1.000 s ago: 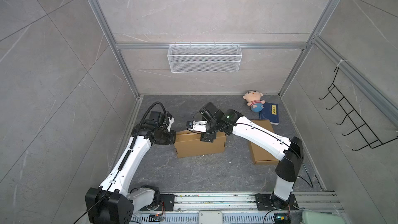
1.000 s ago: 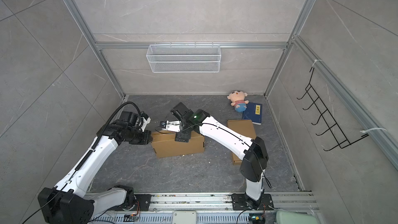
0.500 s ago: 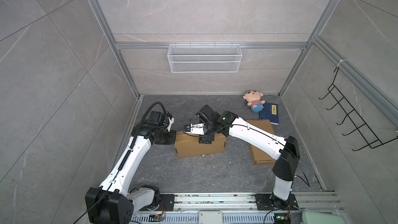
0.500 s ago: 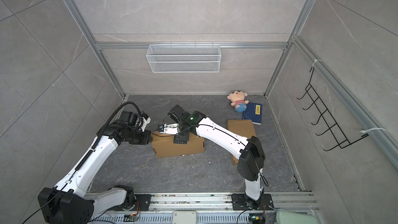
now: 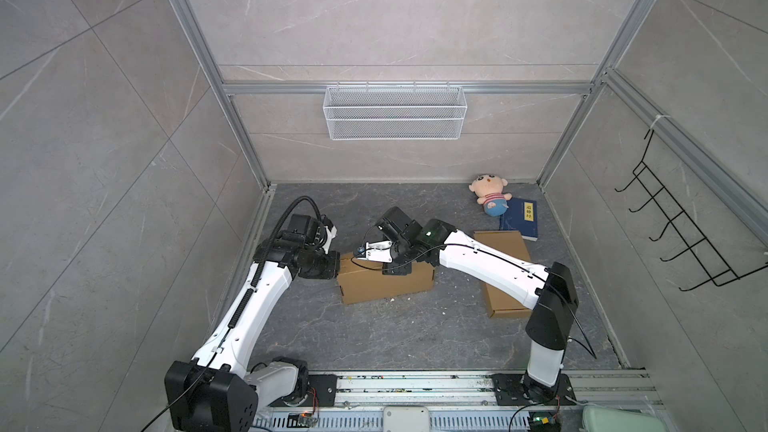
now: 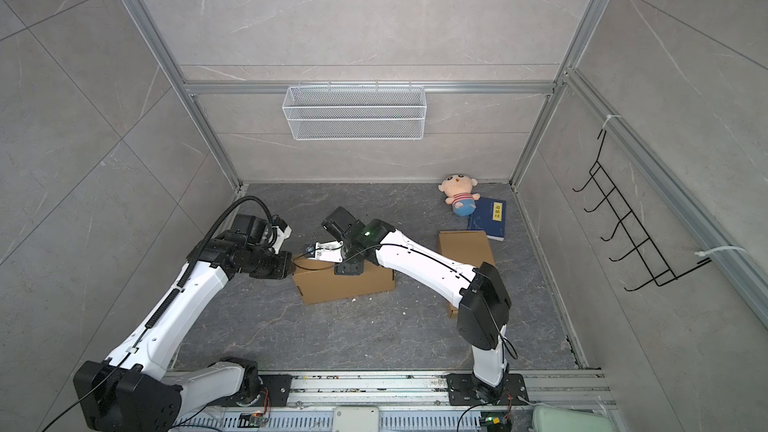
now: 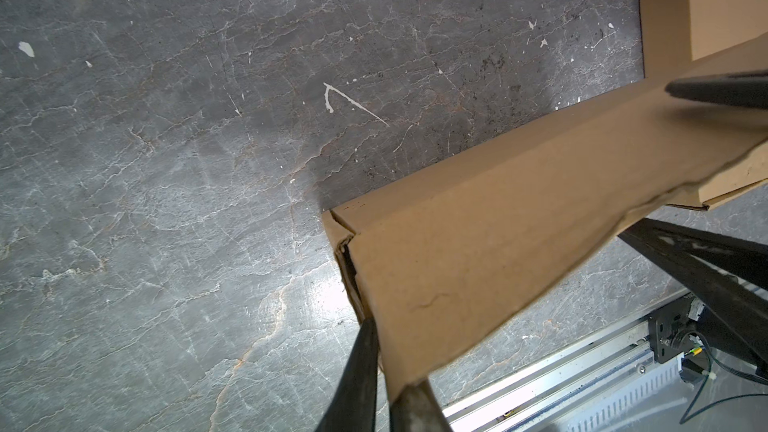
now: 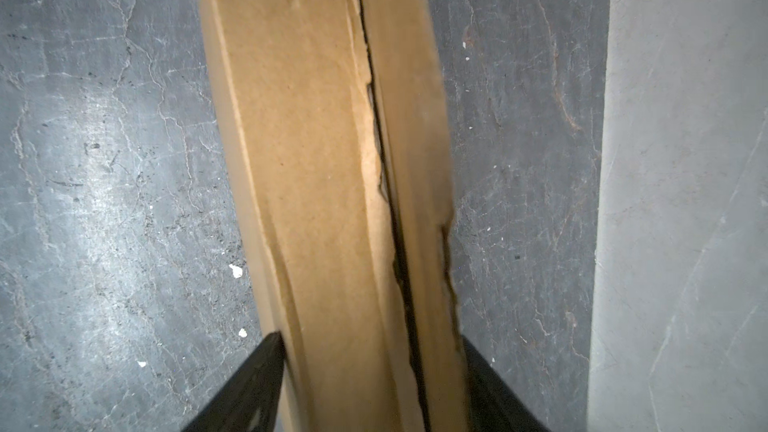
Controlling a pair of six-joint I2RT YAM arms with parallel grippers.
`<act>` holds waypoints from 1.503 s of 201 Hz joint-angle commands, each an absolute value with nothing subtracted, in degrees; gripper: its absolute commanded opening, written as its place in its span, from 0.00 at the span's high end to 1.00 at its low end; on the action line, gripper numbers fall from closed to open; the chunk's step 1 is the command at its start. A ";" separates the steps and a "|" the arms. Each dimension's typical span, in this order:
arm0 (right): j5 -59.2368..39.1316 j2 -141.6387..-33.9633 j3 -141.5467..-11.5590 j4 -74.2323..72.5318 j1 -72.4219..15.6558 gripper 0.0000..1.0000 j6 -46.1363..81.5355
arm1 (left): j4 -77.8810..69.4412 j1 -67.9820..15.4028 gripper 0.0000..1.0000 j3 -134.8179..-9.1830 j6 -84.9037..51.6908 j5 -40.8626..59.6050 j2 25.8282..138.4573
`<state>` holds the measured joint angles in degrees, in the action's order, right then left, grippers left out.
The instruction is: Fold the paper box
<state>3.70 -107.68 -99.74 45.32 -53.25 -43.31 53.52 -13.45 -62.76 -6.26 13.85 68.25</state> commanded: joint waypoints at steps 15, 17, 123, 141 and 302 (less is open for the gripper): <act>4.57 -107.29 -98.45 43.79 -53.44 0.43 -43.08 | 55.15 -13.38 0.87 -63.35 -5.19 15.21 67.96; 4.57 -107.24 -98.44 43.78 -53.44 0.43 -43.00 | 55.18 -13.39 0.87 -63.41 -5.19 15.21 67.95; 5.51 -106.63 -95.76 41.51 -53.48 0.50 -41.13 | 55.34 -11.62 0.58 -67.71 -6.90 23.38 63.27; 5.46 -106.45 -95.15 41.18 -53.44 0.50 -40.74 | 53.79 -8.43 0.54 -67.40 -8.53 28.46 61.81; 4.77 -105.47 -93.25 40.17 -53.92 0.54 -38.94 | 31.07 2.74 0.49 -55.23 -27.63 44.62 68.09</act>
